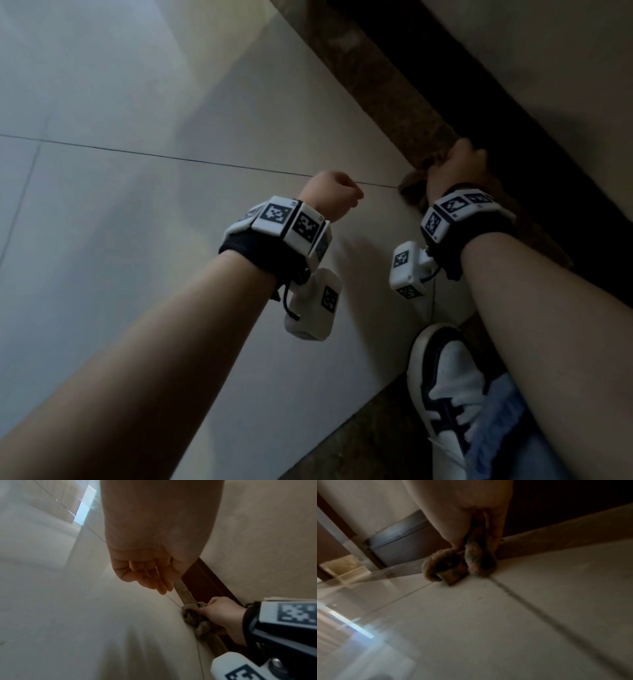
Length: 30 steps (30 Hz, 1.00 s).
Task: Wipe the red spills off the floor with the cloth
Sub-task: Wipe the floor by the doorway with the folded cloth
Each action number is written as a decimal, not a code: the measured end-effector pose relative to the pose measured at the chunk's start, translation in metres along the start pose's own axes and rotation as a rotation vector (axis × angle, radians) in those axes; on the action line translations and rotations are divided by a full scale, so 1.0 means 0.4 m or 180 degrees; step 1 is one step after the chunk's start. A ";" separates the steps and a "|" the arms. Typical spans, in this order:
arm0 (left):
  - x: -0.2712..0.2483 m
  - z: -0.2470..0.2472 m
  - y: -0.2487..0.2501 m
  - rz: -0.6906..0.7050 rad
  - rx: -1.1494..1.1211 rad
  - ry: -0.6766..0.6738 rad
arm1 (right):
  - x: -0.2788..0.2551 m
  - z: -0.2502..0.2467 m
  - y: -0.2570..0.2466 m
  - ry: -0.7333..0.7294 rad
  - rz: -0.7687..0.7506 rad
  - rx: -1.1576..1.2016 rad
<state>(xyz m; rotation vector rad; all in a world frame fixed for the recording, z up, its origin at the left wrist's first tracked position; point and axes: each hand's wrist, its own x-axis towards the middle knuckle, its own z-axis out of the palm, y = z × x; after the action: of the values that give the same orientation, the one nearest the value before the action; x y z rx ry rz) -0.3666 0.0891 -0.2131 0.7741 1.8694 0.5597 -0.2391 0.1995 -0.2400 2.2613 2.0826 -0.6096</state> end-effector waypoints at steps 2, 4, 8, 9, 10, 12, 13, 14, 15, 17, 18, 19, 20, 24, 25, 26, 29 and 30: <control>-0.019 0.030 0.001 0.0036 0.0026 -0.0100 | -0.004 -0.025 0.043 -0.0078 0.0083 -0.0223; -0.036 0.055 0.008 0.0150 0.0094 -0.0201 | -0.014 -0.047 0.081 -0.0129 0.0087 -0.0384; -0.076 0.068 0.029 0.0419 0.0138 -0.0251 | -0.065 -0.082 0.122 0.0238 -0.0034 -0.0156; -0.088 0.067 0.032 0.0449 0.0044 -0.0222 | -0.080 -0.095 0.120 0.0406 -0.0097 0.0044; -0.102 0.068 0.035 0.0426 -0.0126 -0.0195 | -0.093 -0.108 0.118 0.0532 -0.0154 0.0249; -0.137 0.076 0.050 0.0246 -0.0573 -0.0188 | -0.116 -0.144 0.109 0.0612 -0.0089 0.0687; -0.157 0.081 0.059 0.0116 -0.0816 -0.0202 | -0.129 -0.161 0.102 0.0565 0.0064 0.0951; -0.175 0.084 0.069 -0.0007 -0.1051 -0.0212 | -0.143 -0.176 0.099 0.0507 0.0223 0.1256; -0.191 0.086 0.080 -0.0101 -0.1277 -0.0215 | -0.157 -0.188 0.096 0.0390 0.0354 0.1553; -0.218 0.087 0.102 -0.0161 -0.1613 -0.0220 | -0.196 -0.210 0.091 0.0122 0.0452 0.1994; -0.229 0.087 0.112 -0.0133 -0.1685 -0.0210 | -0.213 -0.221 0.086 -0.0005 0.0414 0.2066; -0.239 0.089 0.120 -0.0106 -0.1736 -0.0206 | -0.231 -0.240 0.082 -0.0129 0.0377 0.2082; -0.252 0.092 0.124 -0.0090 -0.1812 -0.0223 | -0.247 -0.258 0.082 -0.0194 0.0300 0.2090; -0.317 0.079 0.141 -0.0159 -0.2407 -0.0428 | -0.298 -0.332 0.084 -0.0500 0.0258 0.2289; -0.326 0.074 0.142 -0.0112 -0.2451 -0.0420 | -0.313 -0.347 0.084 -0.0591 0.0275 0.2338; -0.332 0.069 0.142 -0.0049 -0.2448 -0.0398 | -0.326 -0.357 0.084 -0.0670 0.0250 0.2401; -0.340 0.053 0.144 0.0159 -0.2254 -0.0146 | -0.364 -0.368 0.083 -0.0925 0.0170 0.2656; -0.339 0.052 0.142 0.0209 -0.2190 -0.0157 | -0.371 -0.360 0.092 -0.1018 0.0127 0.2756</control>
<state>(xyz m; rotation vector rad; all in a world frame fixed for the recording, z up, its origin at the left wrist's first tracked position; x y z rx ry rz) -0.2921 0.0310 -0.0987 0.3806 1.4592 1.1329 -0.1702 0.0912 -0.0740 2.2654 1.7939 -2.0231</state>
